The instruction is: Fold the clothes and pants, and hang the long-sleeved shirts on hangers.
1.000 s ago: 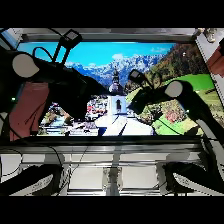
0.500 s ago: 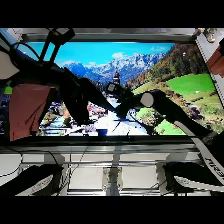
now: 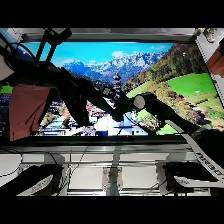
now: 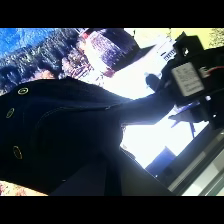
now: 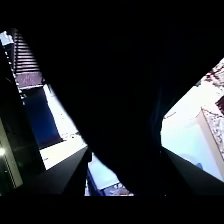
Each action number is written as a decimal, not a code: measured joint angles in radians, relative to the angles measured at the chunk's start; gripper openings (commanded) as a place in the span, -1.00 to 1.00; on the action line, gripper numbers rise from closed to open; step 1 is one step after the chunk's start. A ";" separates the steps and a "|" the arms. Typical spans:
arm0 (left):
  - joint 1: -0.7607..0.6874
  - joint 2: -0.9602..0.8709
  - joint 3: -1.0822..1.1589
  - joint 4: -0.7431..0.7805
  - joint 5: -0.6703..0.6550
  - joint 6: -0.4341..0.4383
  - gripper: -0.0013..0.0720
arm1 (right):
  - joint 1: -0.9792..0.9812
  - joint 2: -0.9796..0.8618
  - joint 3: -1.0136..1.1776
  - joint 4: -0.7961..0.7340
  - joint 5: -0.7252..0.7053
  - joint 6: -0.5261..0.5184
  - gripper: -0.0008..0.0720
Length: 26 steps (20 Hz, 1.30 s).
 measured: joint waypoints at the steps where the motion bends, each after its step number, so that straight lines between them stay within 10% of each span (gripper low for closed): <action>1: 0.000 0.002 0.000 0.000 0.000 0.000 -0.87 | 0.000 -0.016 0.000 0.005 -0.005 0.000 0.00; 3: 0.000 0.007 0.000 0.000 0.000 0.000 -0.87 | 0.000 -0.052 0.000 0.018 -0.011 0.002 -0.43; 4: 0.000 0.010 0.000 0.001 -0.001 -0.001 -0.87 | 0.000 -0.069 0.000 0.028 -0.012 0.006 -0.96; 11: -0.001 0.033 0.002 0.077 0.000 -0.029 -0.87 | -0.022 -0.045 0.022 0.042 0.024 0.105 -0.95; 26: -0.001 0.228 0.002 0.127 0.065 -0.177 -0.87 | -0.191 0.593 0.301 -0.132 0.460 0.341 -0.96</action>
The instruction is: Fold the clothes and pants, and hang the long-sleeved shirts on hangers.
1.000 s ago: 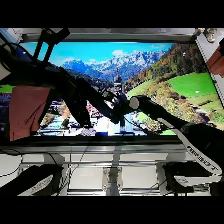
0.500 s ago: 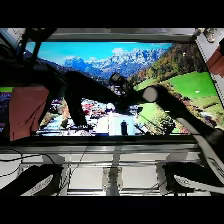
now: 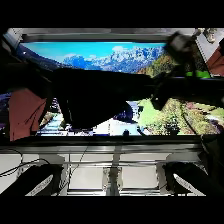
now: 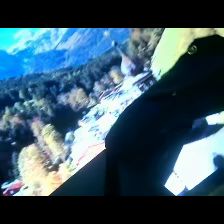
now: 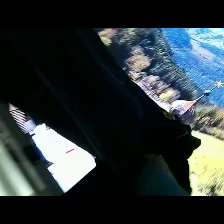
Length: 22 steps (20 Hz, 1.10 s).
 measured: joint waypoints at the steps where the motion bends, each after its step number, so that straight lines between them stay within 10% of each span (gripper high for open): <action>1: 0.000 0.013 0.000 -0.007 0.005 -0.024 -0.87 | -0.002 0.012 0.039 0.003 0.055 0.018 -0.96; 12: -0.001 -0.040 -0.001 -0.013 -0.066 -0.241 -0.87 | -0.003 -0.027 0.262 0.079 0.397 0.207 -0.96; 22: 0.000 -0.309 -0.003 0.205 0.013 -0.188 -0.87 | -0.004 -0.381 0.270 -0.113 0.273 0.171 -0.96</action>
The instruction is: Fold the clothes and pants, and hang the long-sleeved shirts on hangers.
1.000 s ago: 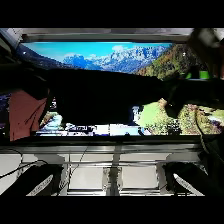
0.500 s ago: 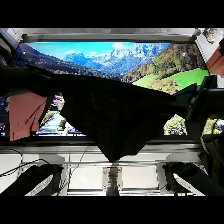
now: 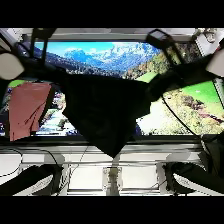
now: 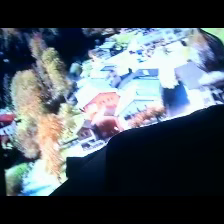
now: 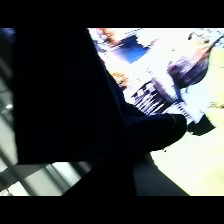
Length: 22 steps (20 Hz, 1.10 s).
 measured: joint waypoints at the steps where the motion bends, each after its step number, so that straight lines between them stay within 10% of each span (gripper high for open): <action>1: 0.000 -0.026 0.000 0.028 0.029 0.006 -0.87 | 0.000 -0.035 0.000 -0.025 -0.045 0.001 -0.96; 11: 0.087 -0.193 -0.110 0.163 0.285 0.036 -0.87 | 0.001 -0.272 -0.005 -0.219 -0.383 0.122 -0.95; 22: 0.142 -0.112 -0.289 0.148 0.132 0.336 -0.87 | 0.140 -0.296 -0.167 -0.050 -0.118 0.071 -0.95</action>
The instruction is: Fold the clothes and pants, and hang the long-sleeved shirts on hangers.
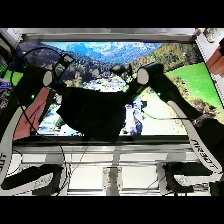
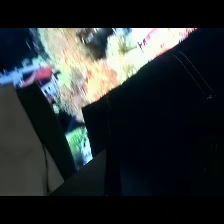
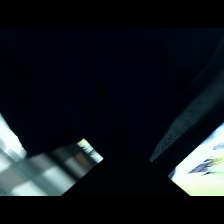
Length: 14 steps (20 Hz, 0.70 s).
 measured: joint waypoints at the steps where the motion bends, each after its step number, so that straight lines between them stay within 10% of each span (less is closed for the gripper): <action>1: 0.000 0.003 -0.003 -0.005 -0.032 0.025 -0.87 | 0.020 0.000 -0.029 0.013 0.010 -0.002 -0.95; 14: 0.002 0.016 -0.161 -0.090 -0.364 0.126 -0.87 | 0.099 -0.002 -0.291 0.248 -0.017 0.017 -0.95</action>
